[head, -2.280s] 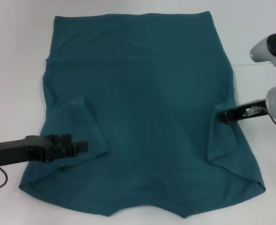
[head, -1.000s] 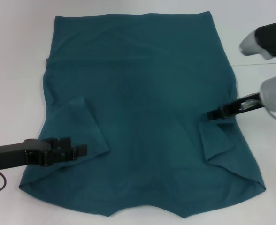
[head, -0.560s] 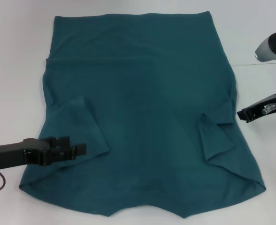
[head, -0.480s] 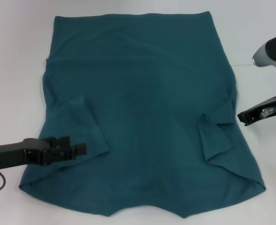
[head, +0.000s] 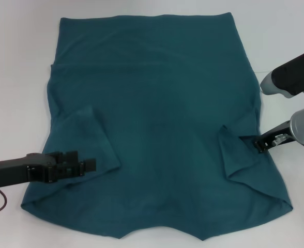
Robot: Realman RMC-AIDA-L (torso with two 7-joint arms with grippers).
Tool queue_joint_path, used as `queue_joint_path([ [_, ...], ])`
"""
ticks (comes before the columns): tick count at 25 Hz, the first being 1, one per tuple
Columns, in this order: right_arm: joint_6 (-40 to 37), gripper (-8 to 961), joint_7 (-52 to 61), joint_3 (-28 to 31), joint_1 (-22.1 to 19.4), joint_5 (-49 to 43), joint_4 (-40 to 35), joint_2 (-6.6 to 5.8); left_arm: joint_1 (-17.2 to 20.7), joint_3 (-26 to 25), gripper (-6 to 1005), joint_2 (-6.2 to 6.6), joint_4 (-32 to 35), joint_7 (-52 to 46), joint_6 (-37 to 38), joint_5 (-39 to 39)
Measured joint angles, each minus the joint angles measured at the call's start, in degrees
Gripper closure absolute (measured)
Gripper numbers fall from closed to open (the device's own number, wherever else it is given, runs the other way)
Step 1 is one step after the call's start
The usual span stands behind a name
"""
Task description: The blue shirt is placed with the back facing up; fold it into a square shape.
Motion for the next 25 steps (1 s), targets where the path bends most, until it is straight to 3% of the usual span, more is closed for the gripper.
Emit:
queue_joint_path([
  [7, 0.82, 954, -0.07, -0.97, 0.41, 0.88, 1.40, 0.10, -0.03, 0.00, 152, -0.04, 0.00, -0.01, 0.34, 0.00],
  [25, -4.18, 954, -5.30, -2.27, 2.63, 13.23, 3.45, -0.16, 0.04, 0.00, 151, -0.13, 0.00, 0.18, 0.52, 0.01],
])
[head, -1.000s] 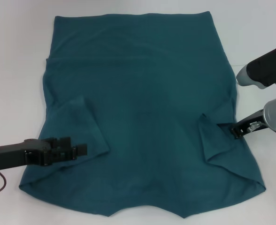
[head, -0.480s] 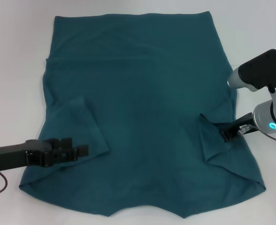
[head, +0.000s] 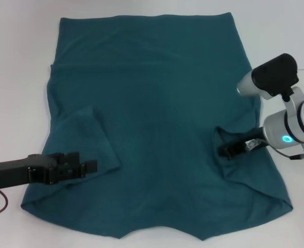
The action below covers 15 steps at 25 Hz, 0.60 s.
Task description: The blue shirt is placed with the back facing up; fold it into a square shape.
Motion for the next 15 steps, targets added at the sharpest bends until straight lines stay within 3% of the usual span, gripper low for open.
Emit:
queue_joint_path([
  [15, -1.57, 955, -0.95, -0.28, 0.84, 6.66, -1.41, -0.23, 0.35, 0.00, 152, -0.07, -0.01, 0.15, 0.09, 0.00],
])
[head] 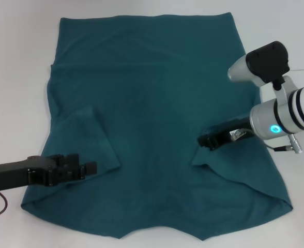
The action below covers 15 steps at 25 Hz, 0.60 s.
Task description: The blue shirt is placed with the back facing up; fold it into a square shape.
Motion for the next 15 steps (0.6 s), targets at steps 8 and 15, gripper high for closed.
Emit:
queue_joint_path([
  [8, -4.06, 955, 6.35, 2.41, -0.80, -11.18, -6.31, -0.22, 0.25, -0.42, 151, -0.02, -0.06, -0.09, 0.07, 0.00],
  [15, 0.29, 954, 10.18, 4.76, -0.29, -17.36, -3.86, -0.14, 0.28, -0.91, 151, -0.02, -0.11, 0.03, 0.18, 0.00],
])
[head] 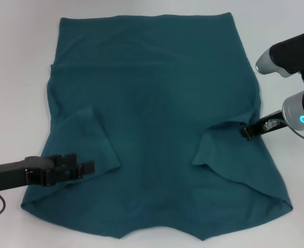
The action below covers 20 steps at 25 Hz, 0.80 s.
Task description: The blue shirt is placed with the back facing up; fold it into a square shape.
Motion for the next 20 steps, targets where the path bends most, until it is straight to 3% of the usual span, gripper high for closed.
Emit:
queue_joint_path([
  [5, 8.47, 954, 1.89, 0.01, 2.91, -4.76, 8.52, 0.01, -0.11, 0.01, 151, 0.00, 0.01, -0.01, 0.07, -0.07],
  [13, 17.75, 955, 1.86, -0.33, 4.92, -4.51, 12.73, 0.25, -0.26, 0.04, 152, -0.03, 0.04, -0.14, 0.09, -0.10],
  [20, 25.44, 954, 1.34, -0.96, 9.18, -3.80, 19.94, 0.38, -0.24, -0.27, 152, -0.08, 0.04, -0.24, -0.07, -0.19],
])
